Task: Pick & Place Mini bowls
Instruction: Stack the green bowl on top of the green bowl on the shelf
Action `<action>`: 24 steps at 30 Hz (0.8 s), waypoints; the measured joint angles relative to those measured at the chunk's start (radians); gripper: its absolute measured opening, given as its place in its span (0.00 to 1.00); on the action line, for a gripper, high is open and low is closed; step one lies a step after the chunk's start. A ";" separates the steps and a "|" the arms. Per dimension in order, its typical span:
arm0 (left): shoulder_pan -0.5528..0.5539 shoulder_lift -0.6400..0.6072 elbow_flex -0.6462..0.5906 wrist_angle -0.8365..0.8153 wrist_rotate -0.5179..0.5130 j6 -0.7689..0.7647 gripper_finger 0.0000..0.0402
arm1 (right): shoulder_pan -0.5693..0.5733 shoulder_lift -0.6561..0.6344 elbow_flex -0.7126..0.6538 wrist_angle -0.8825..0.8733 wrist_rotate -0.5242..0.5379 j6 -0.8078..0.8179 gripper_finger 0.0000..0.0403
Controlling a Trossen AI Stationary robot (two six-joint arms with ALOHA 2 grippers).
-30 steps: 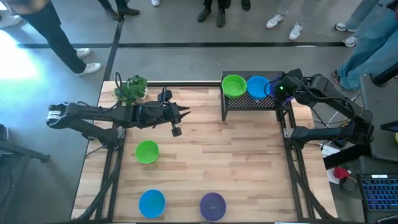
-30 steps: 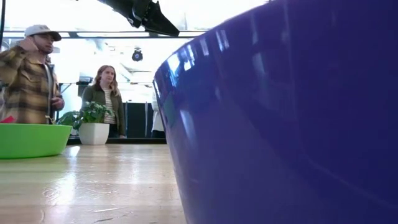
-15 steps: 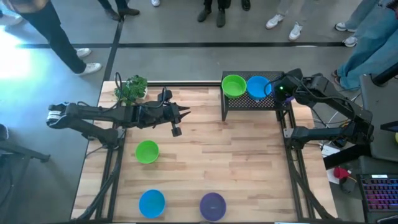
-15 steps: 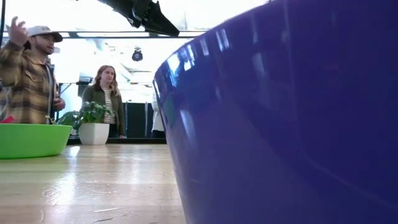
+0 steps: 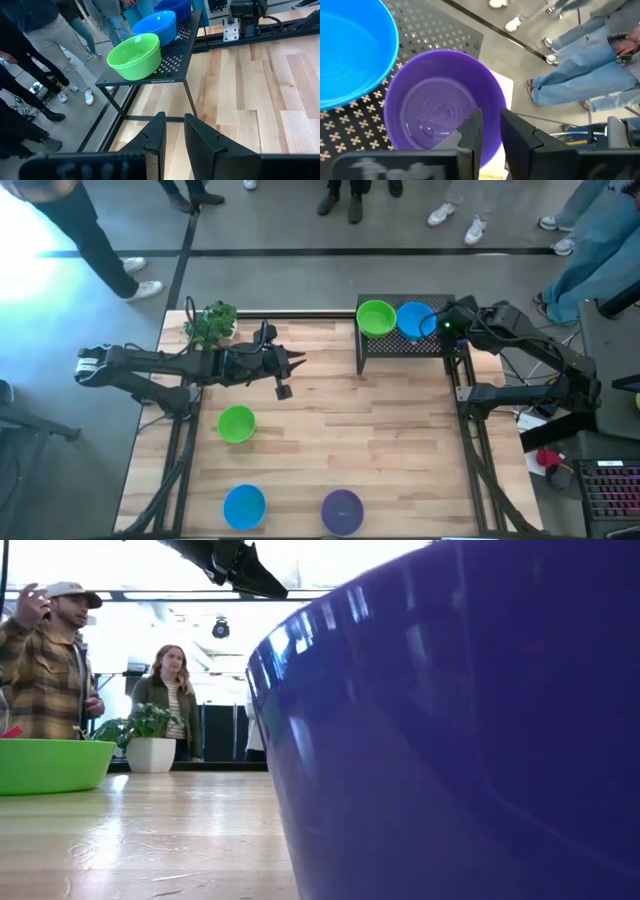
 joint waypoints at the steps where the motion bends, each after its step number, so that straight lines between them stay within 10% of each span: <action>1: 0.000 0.000 0.000 -0.005 0.000 0.000 0.16 | 0.006 -0.001 0.001 0.008 0.001 -0.008 0.14; 24: -0.106 0.001 0.083 -0.838 0.126 -0.285 0.16 | 0.486 -0.063 -0.009 0.218 -0.035 0.017 0.02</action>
